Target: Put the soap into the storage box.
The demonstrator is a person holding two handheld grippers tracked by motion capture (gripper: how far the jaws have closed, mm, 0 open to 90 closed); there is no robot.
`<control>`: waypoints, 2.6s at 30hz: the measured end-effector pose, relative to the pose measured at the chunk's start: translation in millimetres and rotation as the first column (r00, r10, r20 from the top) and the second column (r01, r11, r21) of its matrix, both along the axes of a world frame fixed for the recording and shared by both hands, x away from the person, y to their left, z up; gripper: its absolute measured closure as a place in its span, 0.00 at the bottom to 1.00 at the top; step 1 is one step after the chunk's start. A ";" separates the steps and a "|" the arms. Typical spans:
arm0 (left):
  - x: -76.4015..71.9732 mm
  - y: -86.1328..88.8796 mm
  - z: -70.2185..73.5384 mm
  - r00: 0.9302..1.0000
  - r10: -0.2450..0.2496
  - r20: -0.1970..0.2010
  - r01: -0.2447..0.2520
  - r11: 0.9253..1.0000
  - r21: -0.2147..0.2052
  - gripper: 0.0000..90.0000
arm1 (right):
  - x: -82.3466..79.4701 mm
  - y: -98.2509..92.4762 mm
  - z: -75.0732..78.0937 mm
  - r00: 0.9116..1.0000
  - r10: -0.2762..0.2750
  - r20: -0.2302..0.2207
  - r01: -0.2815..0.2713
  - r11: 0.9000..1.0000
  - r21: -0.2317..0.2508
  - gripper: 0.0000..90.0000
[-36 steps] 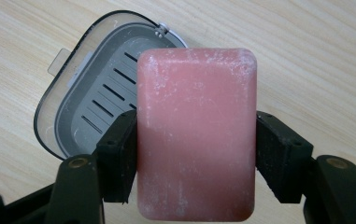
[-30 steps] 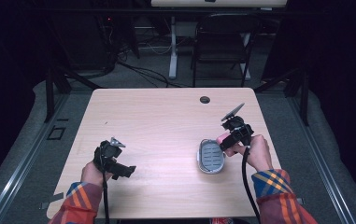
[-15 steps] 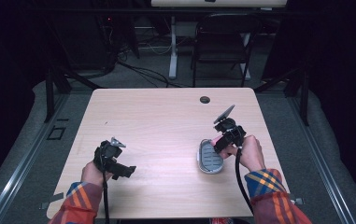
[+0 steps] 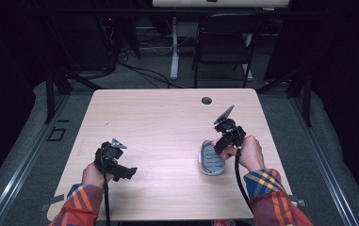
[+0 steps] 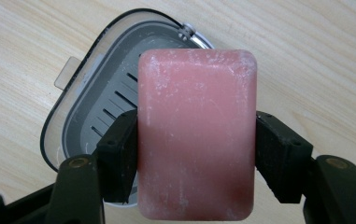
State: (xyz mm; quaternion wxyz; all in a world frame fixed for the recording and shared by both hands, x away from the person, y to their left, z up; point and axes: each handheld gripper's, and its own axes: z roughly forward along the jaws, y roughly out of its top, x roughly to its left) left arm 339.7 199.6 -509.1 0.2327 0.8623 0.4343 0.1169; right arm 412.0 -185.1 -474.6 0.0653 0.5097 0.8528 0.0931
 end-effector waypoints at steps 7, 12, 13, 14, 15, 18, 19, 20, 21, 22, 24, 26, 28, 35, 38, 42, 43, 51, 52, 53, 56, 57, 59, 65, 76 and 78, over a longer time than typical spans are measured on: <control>1.0 -0.1 -0.8 1.000 0.001 -0.003 -0.001 1.000 -0.004 0.00 | 2.7 4.2 -3.3 1.000 0.009 -0.017 -0.009 1.000 -0.009 0.41; -0.5 -0.4 0.3 1.000 -0.003 0.001 0.003 1.000 0.001 0.00 | 3.3 8.5 -8.0 1.000 -0.012 -0.021 0.012 1.000 -0.009 0.41; -0.5 -0.4 0.3 1.000 -0.003 0.001 0.003 1.000 0.001 0.00 | 4.0 8.8 -7.2 0.999 -0.002 -0.037 0.001 1.000 -0.023 0.41; -0.1 -0.8 0.0 1.000 -0.004 -0.001 0.004 1.000 0.000 0.00 | 4.0 8.8 -7.2 0.999 -0.002 -0.037 0.001 1.000 -0.023 0.41; 0.2 -1.1 -0.4 1.000 -0.004 -0.001 0.004 1.000 0.000 0.00 | 5.2 9.6 -8.8 0.999 -0.006 -0.045 0.005 0.999 -0.035 0.41; 1.1 -0.7 -0.8 1.000 -0.005 -0.002 0.005 1.000 -0.001 0.00 | 6.2 12.2 -14.9 0.999 -0.034 -0.033 0.033 0.999 -0.025 0.41; 1.1 -0.7 -0.8 1.000 -0.005 -0.002 0.005 1.000 -0.001 0.00 | 7.5 12.5 -15.0 0.999 -0.022 -0.043 0.020 0.999 -0.038 0.41; 0.7 -0.7 -0.6 1.000 -0.004 -0.002 0.004 1.000 -0.002 0.00 | 7.5 12.5 -15.0 0.999 -0.022 -0.043 0.020 0.999 -0.038 0.41; 0.3 -0.4 0.0 1.000 -0.007 -0.004 0.007 1.000 -0.001 0.00 | 6.0 16.7 -17.8 0.999 -0.040 -0.035 0.039 0.998 -0.043 0.41; 0.3 -0.4 0.0 1.000 -0.007 -0.004 0.007 1.000 -0.001 0.00 | 6.0 16.7 -17.8 0.999 -0.040 -0.035 0.039 0.998 -0.043 0.41; 0.6 -0.9 -0.5 1.000 -0.004 -0.002 0.004 1.000 -0.001 0.00 | 5.8 19.9 -18.2 0.999 -0.030 -0.040 0.028 0.998 -0.052 0.41; 0.4 -1.3 -0.4 1.000 -0.005 -0.001 0.005 1.000 0.001 0.00 | 5.8 20.9 -18.4 0.998 -0.032 -0.046 0.029 0.998 -0.058 0.41; 0.3 -1.0 -0.4 1.000 -0.005 -0.001 0.005 1.000 0.000 0.00 | 5.8 23.4 -19.7 0.998 -0.050 -0.040 0.048 0.997 -0.058 0.41; 0.2 -1.1 -0.5 1.000 -0.006 -0.002 0.006 1.000 0.000 0.00 | 4.6 22.1 -17.6 0.997 -0.064 -0.043 0.062 0.997 -0.046 0.41; 0.1 -1.4 -0.5 1.000 -0.006 -0.003 0.006 1.000 0.000 0.00 | 3.0 19.0 -16.7 0.995 -0.078 -0.054 0.077 0.997 -0.022 0.41; 0.2 -1.5 -0.6 1.000 -0.007 -0.003 0.007 1.000 0.001 0.00 | -1.5 15.6 -15.9 0.995 -0.083 -0.057 0.085 0.996 0.027 0.41; 0.3 -1.4 -0.6 1.000 -0.007 -0.004 0.007 1.000 0.001 0.00 | -1.9 14.3 -13.9 0.995 -0.071 -0.069 0.073 0.997 0.023 0.41; 0.2 -1.4 -0.7 1.000 -0.008 -0.004 0.008 1.000 0.001 0.00 | -8.3 1.2 -4.3 0.997 -0.072 -0.024 0.074 0.994 0.085 0.37; 0.2 -1.4 -0.7 1.000 -0.008 -0.004 0.008 1.000 0.001 0.00 | -8.3 1.2 -4.3 0.997 -0.072 -0.024 0.074 0.994 0.085 0.37; 0.3 -1.4 -0.8 1.000 -0.008 -0.004 0.008 1.000 0.001 0.00 | -8.6 -0.9 -2.7 0.997 -0.067 -0.022 0.069 0.995 0.078 0.36; 0.3 -1.5 -0.8 1.000 -0.010 -0.004 0.010 1.000 0.001 0.00 | -10.5 -7.2 0.5 0.998 -0.063 -0.009 0.063 0.994 0.095 0.34; 0.4 -1.5 -0.8 1.000 -0.011 -0.003 0.011 1.000 0.001 0.00 | -11.6 -11.7 3.2 0.999 -0.044 -0.001 0.044 0.995 0.094 0.32; 0.2 -1.5 -0.7 1.000 -0.009 -0.004 0.009 1.000 0.001 0.00 | -12.8 -13.4 4.5 0.999 -0.043 0.004 0.043 0.994 0.096 0.31; 0.2 -1.6 -0.7 1.000 -0.011 -0.003 0.011 1.000 0.001 0.00 | -20.0 -26.5 14.3 0.998 -0.027 0.062 0.019 0.992 0.125 0.21; 0.2 -1.5 -0.7 1.000 -0.010 -0.004 0.010 1.000 0.000 0.00 | -37.0 -61.6 31.1 0.987 -0.035 0.157 0.015 0.992 0.127 0.04; 0.4 -1.5 -0.8 1.000 -0.012 -0.004 0.012 1.000 -0.001 0.00 | -40.5 -68.2 32.8 0.985 -0.042 0.169 0.021 0.992 0.125 0.02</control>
